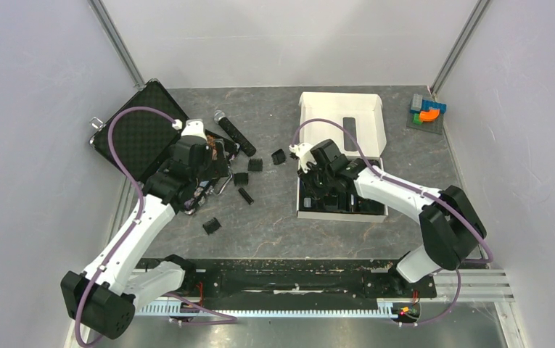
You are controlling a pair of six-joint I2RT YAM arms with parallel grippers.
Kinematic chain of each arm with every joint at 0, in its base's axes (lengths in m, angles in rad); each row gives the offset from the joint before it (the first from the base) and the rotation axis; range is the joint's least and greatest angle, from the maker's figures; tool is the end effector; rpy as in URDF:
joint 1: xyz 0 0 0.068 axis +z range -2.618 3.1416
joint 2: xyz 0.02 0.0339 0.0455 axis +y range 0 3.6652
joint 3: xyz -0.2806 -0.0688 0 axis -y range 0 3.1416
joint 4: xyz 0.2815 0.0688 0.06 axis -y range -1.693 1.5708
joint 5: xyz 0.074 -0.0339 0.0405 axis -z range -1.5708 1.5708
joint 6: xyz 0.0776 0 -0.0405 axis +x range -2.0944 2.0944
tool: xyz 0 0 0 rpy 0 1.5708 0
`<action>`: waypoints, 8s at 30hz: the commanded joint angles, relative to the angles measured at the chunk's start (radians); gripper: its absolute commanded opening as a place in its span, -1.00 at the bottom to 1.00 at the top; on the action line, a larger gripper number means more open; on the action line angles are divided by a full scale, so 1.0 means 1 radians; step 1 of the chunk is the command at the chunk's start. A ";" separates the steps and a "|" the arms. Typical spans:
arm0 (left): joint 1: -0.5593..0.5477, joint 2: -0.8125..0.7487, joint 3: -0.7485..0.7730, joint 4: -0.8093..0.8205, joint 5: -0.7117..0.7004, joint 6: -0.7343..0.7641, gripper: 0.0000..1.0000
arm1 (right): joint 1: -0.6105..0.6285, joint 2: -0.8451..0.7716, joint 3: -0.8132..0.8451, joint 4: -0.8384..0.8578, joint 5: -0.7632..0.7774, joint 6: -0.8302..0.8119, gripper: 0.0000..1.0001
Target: Sort the hair-cutting tools
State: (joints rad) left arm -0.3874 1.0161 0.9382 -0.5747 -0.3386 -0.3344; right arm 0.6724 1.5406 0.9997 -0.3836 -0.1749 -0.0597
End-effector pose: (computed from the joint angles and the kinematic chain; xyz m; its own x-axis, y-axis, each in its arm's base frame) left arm 0.2639 -0.0798 0.3006 -0.5679 -0.1026 -0.8167 -0.0788 0.9944 -0.0702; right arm 0.2844 0.2437 0.1804 -0.5819 -0.5384 -0.6094 -0.7314 0.6742 0.1027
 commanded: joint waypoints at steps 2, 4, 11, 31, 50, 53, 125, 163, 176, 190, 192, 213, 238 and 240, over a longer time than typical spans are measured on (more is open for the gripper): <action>0.007 0.008 0.028 0.010 0.007 0.047 1.00 | 0.011 0.010 -0.030 0.026 0.017 0.012 -0.77; 0.007 0.010 0.028 0.010 0.012 0.046 1.00 | 0.014 0.014 -0.043 0.037 0.032 0.014 -0.81; 0.009 0.022 0.028 0.009 0.026 0.046 1.00 | 0.027 0.048 -0.066 0.051 0.084 0.014 -0.95; 0.009 0.103 0.035 -0.030 0.119 -0.036 1.00 | 0.045 -0.282 -0.024 0.066 0.331 0.056 0.18; -0.004 0.407 0.022 -0.025 0.310 -0.289 1.00 | 0.016 -0.379 -0.192 0.121 0.440 0.127 0.73; -0.012 0.458 0.016 0.007 0.314 -0.319 0.94 | 0.016 -0.387 -0.202 0.125 0.459 0.124 0.74; -0.371 0.125 -0.188 0.670 0.600 -0.083 -0.46 | 0.001 -0.302 -0.339 0.785 -0.137 0.590 0.27; -0.020 -0.044 0.028 0.084 0.090 0.039 1.00 | -0.310 -0.284 -0.219 0.465 0.252 0.247 -0.97; -0.010 -0.045 0.017 0.087 0.059 0.015 1.00 | -0.313 -0.147 -0.216 0.474 0.198 0.269 -0.98; 0.010 -0.038 0.013 0.096 0.085 0.008 1.00 | -0.315 -0.069 -0.179 0.436 0.178 0.282 -0.46; 0.012 -0.038 0.013 0.098 0.090 0.006 1.00 | -0.316 -0.072 -0.166 0.418 0.181 0.277 -0.22; 0.030 -0.030 0.012 0.105 0.124 -0.004 1.00 | -0.315 -0.141 -0.190 0.319 0.184 0.248 -0.72; 0.043 -0.028 0.010 0.105 0.143 -0.009 1.00 | -0.314 -0.040 -0.207 0.292 0.136 0.243 -0.91; 0.044 -0.027 0.010 0.105 0.145 -0.009 1.00 | -0.314 -0.039 -0.204 0.288 0.152 0.244 -0.92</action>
State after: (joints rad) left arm -0.3519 0.9886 0.9524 -0.4995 -0.2062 -0.3687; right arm 0.3569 1.4826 0.7940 -0.0765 -0.0296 0.1898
